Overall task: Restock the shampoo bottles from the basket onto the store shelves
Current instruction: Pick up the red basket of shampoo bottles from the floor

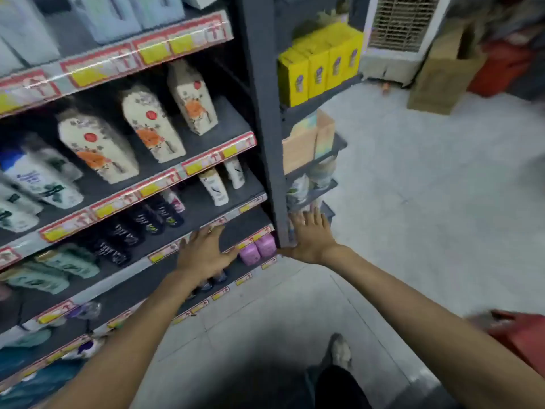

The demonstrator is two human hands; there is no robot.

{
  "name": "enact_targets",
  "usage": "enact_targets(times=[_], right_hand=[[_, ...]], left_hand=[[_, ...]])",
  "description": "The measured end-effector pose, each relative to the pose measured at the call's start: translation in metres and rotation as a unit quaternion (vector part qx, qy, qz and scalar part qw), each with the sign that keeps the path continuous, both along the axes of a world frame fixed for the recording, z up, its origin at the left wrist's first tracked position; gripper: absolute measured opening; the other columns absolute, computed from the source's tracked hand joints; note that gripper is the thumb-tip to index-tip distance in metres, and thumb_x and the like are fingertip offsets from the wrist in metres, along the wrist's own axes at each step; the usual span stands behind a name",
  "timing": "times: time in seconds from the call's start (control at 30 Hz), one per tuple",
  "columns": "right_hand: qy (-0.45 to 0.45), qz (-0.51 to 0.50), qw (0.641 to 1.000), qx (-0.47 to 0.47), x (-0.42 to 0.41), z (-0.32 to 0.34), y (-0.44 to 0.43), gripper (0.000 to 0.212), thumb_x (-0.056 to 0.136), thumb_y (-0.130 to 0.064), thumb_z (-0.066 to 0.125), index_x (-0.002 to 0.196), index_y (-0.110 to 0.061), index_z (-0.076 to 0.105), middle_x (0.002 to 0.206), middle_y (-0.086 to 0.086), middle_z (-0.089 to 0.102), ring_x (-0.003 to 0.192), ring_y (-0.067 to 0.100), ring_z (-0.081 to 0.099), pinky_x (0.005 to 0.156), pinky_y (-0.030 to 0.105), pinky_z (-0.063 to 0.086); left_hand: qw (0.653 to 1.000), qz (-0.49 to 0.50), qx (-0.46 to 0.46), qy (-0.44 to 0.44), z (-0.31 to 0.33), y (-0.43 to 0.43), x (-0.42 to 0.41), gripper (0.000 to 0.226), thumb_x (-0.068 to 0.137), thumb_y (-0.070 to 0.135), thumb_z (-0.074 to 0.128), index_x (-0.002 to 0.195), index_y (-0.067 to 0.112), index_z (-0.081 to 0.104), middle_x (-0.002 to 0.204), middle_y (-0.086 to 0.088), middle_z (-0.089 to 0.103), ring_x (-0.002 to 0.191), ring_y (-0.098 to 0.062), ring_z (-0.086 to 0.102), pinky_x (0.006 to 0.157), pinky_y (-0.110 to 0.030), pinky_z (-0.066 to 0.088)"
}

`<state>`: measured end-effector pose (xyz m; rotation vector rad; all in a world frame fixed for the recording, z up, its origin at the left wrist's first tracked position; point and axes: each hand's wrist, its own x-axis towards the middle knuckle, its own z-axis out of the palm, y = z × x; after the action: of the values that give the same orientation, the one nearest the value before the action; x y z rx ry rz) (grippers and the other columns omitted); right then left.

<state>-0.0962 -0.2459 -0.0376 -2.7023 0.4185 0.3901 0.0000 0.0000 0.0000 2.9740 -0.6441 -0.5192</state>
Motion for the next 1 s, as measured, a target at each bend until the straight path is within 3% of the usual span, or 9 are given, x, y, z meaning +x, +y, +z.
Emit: enact_targets(times=[0.13, 0.4, 0.6, 0.83, 1.0], right_hand=[[0.015, -0.055, 0.998, 0.013, -0.011, -0.002, -0.095, 0.105, 0.08, -0.072, 0.065, 0.16, -0.023, 0.017, 0.165, 0.017, 0.017, 0.154, 0.044, 0.002, 0.124, 0.053, 0.009], [0.024, -0.132, 0.991, 0.021, -0.04, 0.002, -0.26, 0.104, 0.083, -0.075, 0.057, 0.161, -0.02, 0.015, 0.164, 0.02, 0.019, 0.153, 0.046, -0.001, 0.124, 0.056, 0.006], [0.023, -0.226, 0.974, 0.005, -0.085, 0.013, -0.353, 0.102, 0.084, -0.075, 0.056, 0.16, -0.02, 0.016, 0.164, 0.02, 0.017, 0.153, 0.046, -0.007, 0.124, 0.056, 0.003], [0.027, -0.342, 0.939, -0.022, -0.132, 0.032, -0.439, 0.103, 0.082, -0.076, 0.058, 0.16, -0.022, 0.018, 0.164, 0.02, 0.018, 0.154, 0.045, -0.006, 0.124, 0.055, 0.004], [0.031, -0.411, 0.91, -0.036, -0.139, 0.042, -0.488, 0.103, 0.082, -0.075, 0.059, 0.16, -0.022, 0.018, 0.164, 0.02, 0.018, 0.154, 0.045, -0.005, 0.125, 0.054, 0.004]], left_hand=[[0.999, -0.03, 0.006, 0.024, 0.002, -0.101, 0.01, 0.083, 0.09, 0.066, 0.058, 0.159, 0.03, 0.031, 0.162, -0.003, 0.035, 0.149, -0.027, 0.034, 0.116, -0.057, 0.034], [0.992, -0.128, 0.006, 0.005, 0.017, -0.288, 0.025, 0.079, 0.091, 0.064, 0.056, 0.157, 0.027, 0.034, 0.157, 0.0, 0.039, 0.144, -0.026, 0.039, 0.107, -0.043, 0.044], [0.978, -0.206, 0.018, -0.011, 0.035, -0.41, 0.02, 0.075, 0.088, 0.066, 0.054, 0.151, 0.028, 0.042, 0.155, -0.002, 0.043, 0.142, -0.028, 0.04, 0.109, -0.047, 0.038], [0.954, -0.298, -0.003, 0.026, 0.045, -0.53, 0.015, 0.092, 0.082, 0.073, 0.046, 0.16, 0.03, 0.025, 0.168, -0.005, 0.023, 0.154, -0.027, 0.021, 0.121, -0.055, 0.026], [0.931, -0.362, -0.022, 0.033, 0.047, -0.61, 0.018, 0.083, 0.092, 0.065, 0.054, 0.161, 0.032, 0.022, 0.17, -0.003, 0.017, 0.156, -0.026, 0.014, 0.123, -0.058, 0.017]])
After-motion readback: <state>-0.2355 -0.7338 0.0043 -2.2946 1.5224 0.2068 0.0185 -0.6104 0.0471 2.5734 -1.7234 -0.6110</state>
